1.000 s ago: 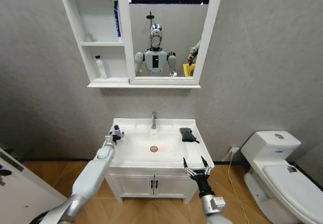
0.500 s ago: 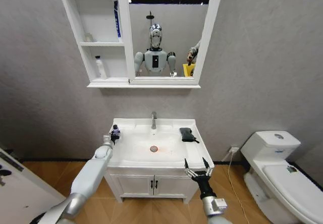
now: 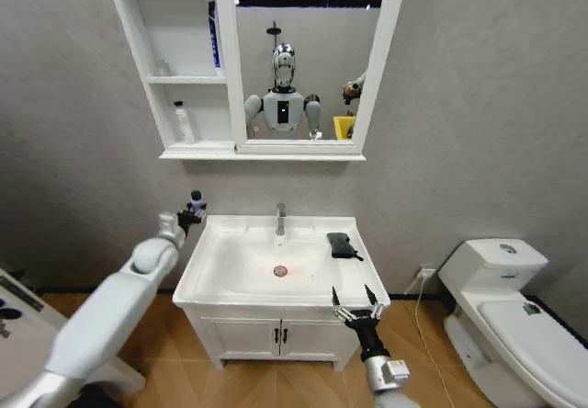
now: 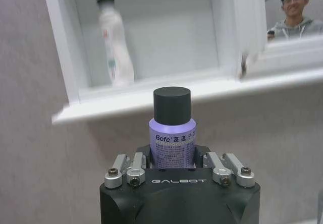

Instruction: Move facial cleanser and shampoo from washbasin to cabinet, then wipe washbasin with towel.

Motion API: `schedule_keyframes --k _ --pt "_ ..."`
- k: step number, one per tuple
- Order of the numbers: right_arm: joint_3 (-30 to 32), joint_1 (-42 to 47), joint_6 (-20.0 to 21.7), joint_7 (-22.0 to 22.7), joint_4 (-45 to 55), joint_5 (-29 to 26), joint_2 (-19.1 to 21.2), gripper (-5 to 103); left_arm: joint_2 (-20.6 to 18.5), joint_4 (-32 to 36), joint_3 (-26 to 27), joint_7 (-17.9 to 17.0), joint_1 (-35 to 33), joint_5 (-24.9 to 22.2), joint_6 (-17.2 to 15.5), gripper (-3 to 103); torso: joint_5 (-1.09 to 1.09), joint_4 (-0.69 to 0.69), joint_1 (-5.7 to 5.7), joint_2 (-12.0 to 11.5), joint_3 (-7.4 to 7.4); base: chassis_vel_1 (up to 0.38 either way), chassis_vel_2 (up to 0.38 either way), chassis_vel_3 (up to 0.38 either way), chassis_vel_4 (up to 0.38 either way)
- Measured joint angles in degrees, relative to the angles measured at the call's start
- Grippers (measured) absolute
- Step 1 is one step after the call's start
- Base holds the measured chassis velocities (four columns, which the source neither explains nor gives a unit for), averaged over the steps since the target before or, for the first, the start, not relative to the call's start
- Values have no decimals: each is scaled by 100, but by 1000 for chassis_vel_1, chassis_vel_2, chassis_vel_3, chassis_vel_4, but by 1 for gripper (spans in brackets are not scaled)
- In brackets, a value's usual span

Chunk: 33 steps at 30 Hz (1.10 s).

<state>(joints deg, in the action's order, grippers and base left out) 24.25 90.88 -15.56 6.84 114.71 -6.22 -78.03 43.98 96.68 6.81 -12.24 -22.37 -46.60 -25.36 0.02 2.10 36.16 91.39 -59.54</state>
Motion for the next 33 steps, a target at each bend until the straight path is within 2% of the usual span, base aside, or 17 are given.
schedule_keyframes --k 2,3,5,6,7,8,13,14,16,22,33 --pt "-3 23 9 0 58 4 4 100 -134 117 -263 -297 891 -742 -566 43 -7 -1 -1 1 1 0 0 0 0" --pt "-3 23 9 0 58 4 4 100 -134 117 -263 -297 891 -742 -566 43 -7 -1 -1 1 1 0 0 0 0" --pt "25 72 10 1 106 1 21 100 -25 -287 -659 -452 1865 -1208 -898 43 1 -1 1 0 -1 0 0 0 0" --pt "25 72 10 1 106 1 21 100 -25 -287 -659 -452 1865 -1208 -898 43 1 -1 1 0 -1 0 0 0 0" --pt "34 90 10 1 126 -5 30 100 123 -587 -864 -468 2355 -1291 -997 43 -3 0 1 0 0 0 0 0 0" --pt "44 105 10 1 143 -10 40 100 295 -919 -1047 -469 2746 -1299 -1039 43 -4 -2 0 1 0 0 0 0 0" --pt "69 110 4 1 154 -27 41 100 612 -1454 -1320 -407 3214 -1226 -1044 43 -3 -2 1 0 -1 0 0 0 0" --pt "97 116 -28 1 154 -37 19 100 879 -1933 -1489 -337 3481 -1125 -1044 43 -3 -2 2 0 -1 0 0 0 0" --pt "114 151 -71 1 139 -46 5 100 1084 -2271 -1607 -284 3639 -1024 -1044 43 -2 -2 2 -1 -1 0 0 0 0" --pt "169 205 -175 0 38 -80 -2 100 1323 -2827 -1898 -23 3936 -765 -1056 43 -1 -1 2 -1 -1 0 0 0 0" --pt "231 211 -247 0 -11 -149 18 100 1716 -3609 -1968 154 4191 -370 -1068 43 -2 -1 2 0 -1 0 0 0 0"
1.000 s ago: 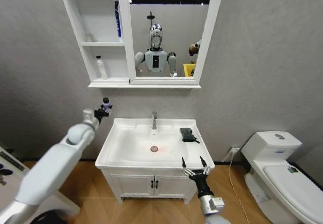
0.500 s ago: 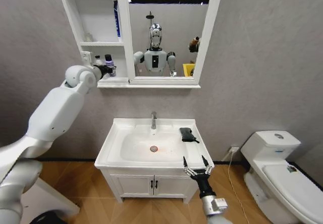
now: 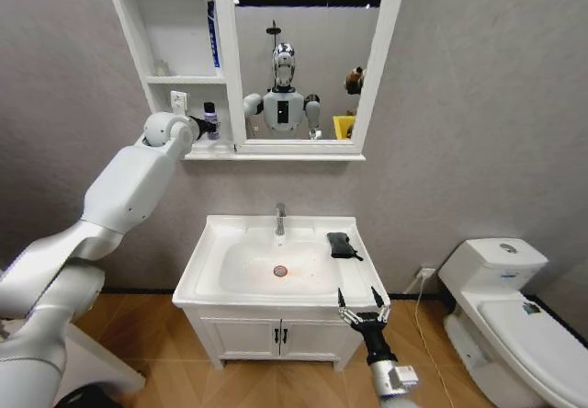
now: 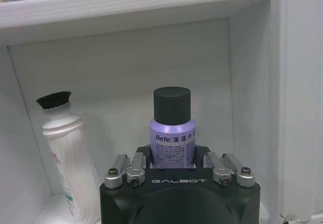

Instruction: Move facial cleanser and shampoo from washbasin to cabinet, then wipe washbasin with towel.

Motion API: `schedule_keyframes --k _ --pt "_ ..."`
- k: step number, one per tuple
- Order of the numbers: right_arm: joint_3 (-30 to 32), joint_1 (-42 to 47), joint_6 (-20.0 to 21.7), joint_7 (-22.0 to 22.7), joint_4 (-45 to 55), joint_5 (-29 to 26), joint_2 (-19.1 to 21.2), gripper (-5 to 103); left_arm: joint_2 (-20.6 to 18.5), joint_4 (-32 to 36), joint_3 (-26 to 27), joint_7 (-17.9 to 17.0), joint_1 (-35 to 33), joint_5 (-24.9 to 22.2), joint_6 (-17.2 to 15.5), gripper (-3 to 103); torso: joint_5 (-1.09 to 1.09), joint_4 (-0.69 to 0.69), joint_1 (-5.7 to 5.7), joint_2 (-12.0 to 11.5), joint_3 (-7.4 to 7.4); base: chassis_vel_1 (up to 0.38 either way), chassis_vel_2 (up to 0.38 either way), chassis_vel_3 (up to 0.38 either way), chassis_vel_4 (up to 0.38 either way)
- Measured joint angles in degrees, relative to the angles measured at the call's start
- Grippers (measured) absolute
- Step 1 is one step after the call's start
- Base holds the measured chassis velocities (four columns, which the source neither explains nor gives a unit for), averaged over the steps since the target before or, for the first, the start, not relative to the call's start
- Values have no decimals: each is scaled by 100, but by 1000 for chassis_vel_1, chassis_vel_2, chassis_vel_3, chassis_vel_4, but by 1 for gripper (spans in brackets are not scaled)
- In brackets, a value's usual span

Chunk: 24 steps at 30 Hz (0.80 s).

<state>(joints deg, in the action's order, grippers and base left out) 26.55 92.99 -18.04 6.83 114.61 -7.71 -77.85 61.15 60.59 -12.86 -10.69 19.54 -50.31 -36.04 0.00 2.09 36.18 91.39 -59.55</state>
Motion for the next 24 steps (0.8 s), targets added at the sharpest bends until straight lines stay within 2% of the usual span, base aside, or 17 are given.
schedule_keyframes --k 18,21,22,24 --pt "51 -1 -15 -1 -6 -47 23 100 162 -217 135 -65 -63 9 42 42 0 0 -1 0 0 0 0 0 0" --pt "52 22 -28 -1 -3 -47 23 100 106 -83 196 -121 -128 -46 57 57 0 0 -1 0 0 0 0 0 0" --pt "52 22 -28 -1 -3 -47 23 100 106 -83 196 -121 -128 -46 57 57 0 0 -1 0 0 0 0 0 0" --pt "37 22 -32 0 -6 -36 14 100 -23 141 247 -174 -282 -92 82 69 1 1 -1 0 1 0 0 0 0"
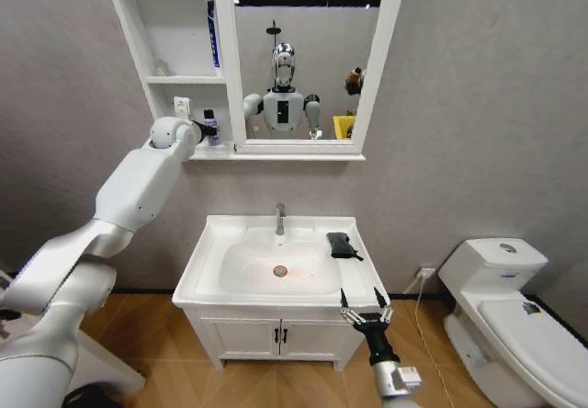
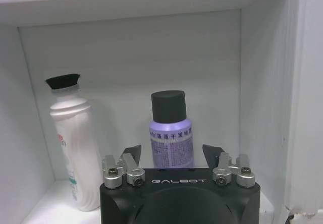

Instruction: Move facial cleanser and shampoo from washbasin to cabinet, then wipe washbasin with towel.

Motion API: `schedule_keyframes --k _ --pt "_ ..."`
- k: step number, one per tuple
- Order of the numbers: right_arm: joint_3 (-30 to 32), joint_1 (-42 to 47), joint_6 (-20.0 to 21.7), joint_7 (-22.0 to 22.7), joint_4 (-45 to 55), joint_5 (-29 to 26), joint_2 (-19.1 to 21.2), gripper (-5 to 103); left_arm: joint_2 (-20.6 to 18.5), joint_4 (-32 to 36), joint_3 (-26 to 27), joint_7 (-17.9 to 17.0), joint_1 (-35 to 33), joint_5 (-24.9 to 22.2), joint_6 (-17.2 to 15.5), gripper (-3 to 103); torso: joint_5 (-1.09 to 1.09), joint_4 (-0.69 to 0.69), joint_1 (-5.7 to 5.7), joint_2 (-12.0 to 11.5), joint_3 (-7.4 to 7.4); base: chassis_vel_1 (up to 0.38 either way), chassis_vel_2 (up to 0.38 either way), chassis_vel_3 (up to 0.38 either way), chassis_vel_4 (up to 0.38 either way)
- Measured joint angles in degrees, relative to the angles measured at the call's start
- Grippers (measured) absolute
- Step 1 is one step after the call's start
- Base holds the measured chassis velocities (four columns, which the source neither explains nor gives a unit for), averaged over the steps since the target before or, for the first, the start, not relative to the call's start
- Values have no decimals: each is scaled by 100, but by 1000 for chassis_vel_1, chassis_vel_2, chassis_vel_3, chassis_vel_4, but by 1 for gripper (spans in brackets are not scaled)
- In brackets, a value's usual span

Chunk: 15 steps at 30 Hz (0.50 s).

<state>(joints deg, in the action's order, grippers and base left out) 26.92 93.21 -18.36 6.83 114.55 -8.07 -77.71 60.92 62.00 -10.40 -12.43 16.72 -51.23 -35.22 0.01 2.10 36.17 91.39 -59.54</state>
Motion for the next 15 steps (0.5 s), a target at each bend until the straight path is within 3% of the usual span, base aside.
schedule_keyframes --k 1,4,5,7,8,10,11,13,14,15 --pt "0 0 0 0 0 0 0 100 0 0 0 0 0 0 0 69 0 0 0 0 0 0 0 0 0" --pt "-53 -19 2 0 -6 38 -23 100 -216 475 163 -64 -295 -117 74 86 -1 -1 1 0 0 0 0 0 0" --pt "-53 -19 2 0 -6 38 -23 100 -216 475 163 -64 -295 -117 74 86 -1 -1 1 0 0 0 0 0 0" --pt "-77 -40 25 0 15 57 -36 100 -509 1210 337 -130 -674 -359 151 96 -1 -3 1 0 0 0 0 0 0" --pt "-77 -40 25 0 15 57 -36 100 -509 1210 337 -130 -674 -359 151 96 -1 -3 1 0 0 0 0 0 0" --pt "-80 -63 62 2 23 59 -40 100 -1063 2188 547 -238 -1259 -570 258 102 -3 -1 0 0 0 0 0 0 0" --pt "-80 -63 62 2 23 59 -40 100 -1063 2188 547 -238 -1259 -570 258 102 -3 -1 0 0 0 0 0 0 0" --pt "-81 -112 113 13 20 62 -36 100 -1736 3432 820 -559 -2278 -962 532 99 2 5 0 0 1 0 0 0 0" --pt "-81 -112 113 13 20 62 -36 100 -1736 3432 820 -559 -2278 -962 532 99 2 5 0 0 1 0 0 0 0" --pt "-76 -130 145 24 24 65 -26 100 -1954 3994 973 -656 -2801 -1028 643 99 2 3 0 1 1 0 0 0 0"
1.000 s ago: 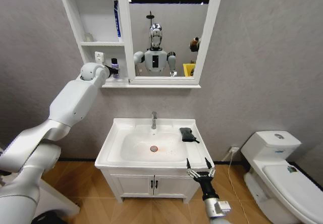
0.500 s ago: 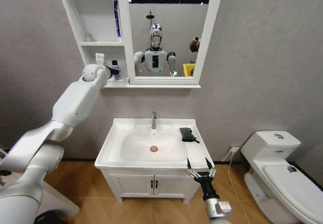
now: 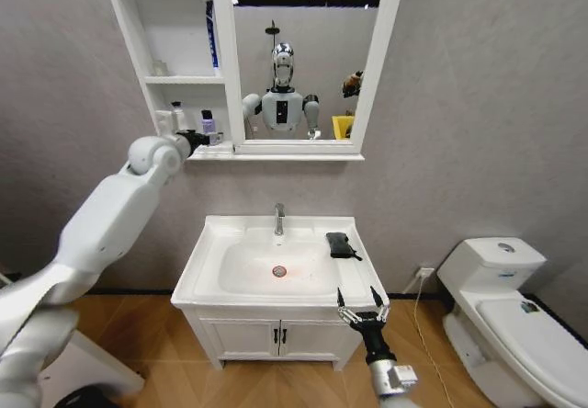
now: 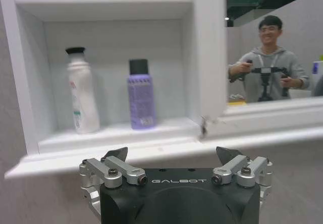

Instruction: Move facial cleanser and shampoo from washbasin to cabinet, then wipe washbasin with towel.

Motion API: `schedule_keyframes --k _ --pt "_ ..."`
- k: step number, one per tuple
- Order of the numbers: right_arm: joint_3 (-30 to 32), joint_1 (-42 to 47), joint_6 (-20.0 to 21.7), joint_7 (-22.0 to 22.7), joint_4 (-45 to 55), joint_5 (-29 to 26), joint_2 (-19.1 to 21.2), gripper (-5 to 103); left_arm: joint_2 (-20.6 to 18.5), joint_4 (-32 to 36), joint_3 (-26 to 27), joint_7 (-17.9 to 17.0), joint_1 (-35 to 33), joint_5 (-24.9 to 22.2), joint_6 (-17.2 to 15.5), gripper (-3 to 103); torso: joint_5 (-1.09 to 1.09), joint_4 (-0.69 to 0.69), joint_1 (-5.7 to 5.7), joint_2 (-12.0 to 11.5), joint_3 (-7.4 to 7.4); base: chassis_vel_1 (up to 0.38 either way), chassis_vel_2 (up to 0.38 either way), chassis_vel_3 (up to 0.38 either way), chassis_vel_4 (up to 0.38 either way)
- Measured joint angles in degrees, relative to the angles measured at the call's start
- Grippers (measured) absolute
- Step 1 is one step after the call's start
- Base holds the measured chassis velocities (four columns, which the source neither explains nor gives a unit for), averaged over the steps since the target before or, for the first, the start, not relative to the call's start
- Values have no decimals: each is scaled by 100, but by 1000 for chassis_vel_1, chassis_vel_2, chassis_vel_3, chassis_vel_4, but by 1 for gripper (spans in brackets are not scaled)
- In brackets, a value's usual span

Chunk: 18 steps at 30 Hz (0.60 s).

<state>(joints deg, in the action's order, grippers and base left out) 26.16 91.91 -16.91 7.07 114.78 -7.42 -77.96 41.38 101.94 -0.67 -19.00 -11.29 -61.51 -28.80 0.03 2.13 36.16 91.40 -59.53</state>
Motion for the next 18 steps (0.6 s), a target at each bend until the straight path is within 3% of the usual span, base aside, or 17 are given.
schedule_keyframes --k 1,2,3,4,6,7,8,9,11,12,14,15,18 --pt "0 0 0 0 0 0 0 100 0 0 0 0 0 0 0 99 0 0 0 0 0 0 0 0 0" --pt "9 3 35 12 10 -3 26 100 -138 458 196 -37 -500 52 126 99 -2 -1 0 0 0 0 0 0 0" --pt "43 -1 102 48 37 -6 60 100 -283 1167 627 -129 -1516 233 297 99 -3 -4 -1 0 1 0 0 0 0" --pt "43 -1 102 48 37 -6 60 100 -283 1167 627 -129 -1516 233 297 99 -3 -4 -1 0 1 0 0 0 0" --pt "62 -33 182 99 67 -14 84 100 -291 1725 1223 -246 -2727 457 408 99 -1 -5 -1 0 0 0 0 0 0" --pt "62 -33 182 99 67 -14 84 100 -291 1725 1223 -246 -2727 457 408 99 -1 -5 -1 0 0 0 0 0 0" --pt "68 -120 288 143 125 -38 91 100 -108 2213 2050 -212 -4138 994 620 99 -4 -5 -1 0 0 0 0 0 0" --pt "71 -293 468 215 188 -113 98 100 386 2607 2976 9 -5778 1849 866 100 -2 -4 -1 1 0 0 0 0 0" --pt "73 -434 598 252 209 -191 105 100 841 2820 3447 183 -6670 2334 979 100 -2 -2 -1 1 0 0 0 0 0" --pt "73 -434 598 252 209 -191 105 100 841 2820 3447 183 -6670 2334 979 100 -2 -2 -1 1 0 0 0 0 0" --pt "93 -668 804 304 237 -416 98 100 1663 3099 4080 598 -7788 3237 1214 100 -5 0 -2 1 0 0 0 0 0" --pt "93 -668 804 304 237 -416 98 100 1663 3099 4080 598 -7788 3237 1214 100 -5 0 -2 1 0 0 0 0 0" --pt "131 -796 885 309 218 -561 101 100 2255 3257 4216 800 -8194 3757 1351 100 -5 -3 -1 1 0 0 0 0 0"
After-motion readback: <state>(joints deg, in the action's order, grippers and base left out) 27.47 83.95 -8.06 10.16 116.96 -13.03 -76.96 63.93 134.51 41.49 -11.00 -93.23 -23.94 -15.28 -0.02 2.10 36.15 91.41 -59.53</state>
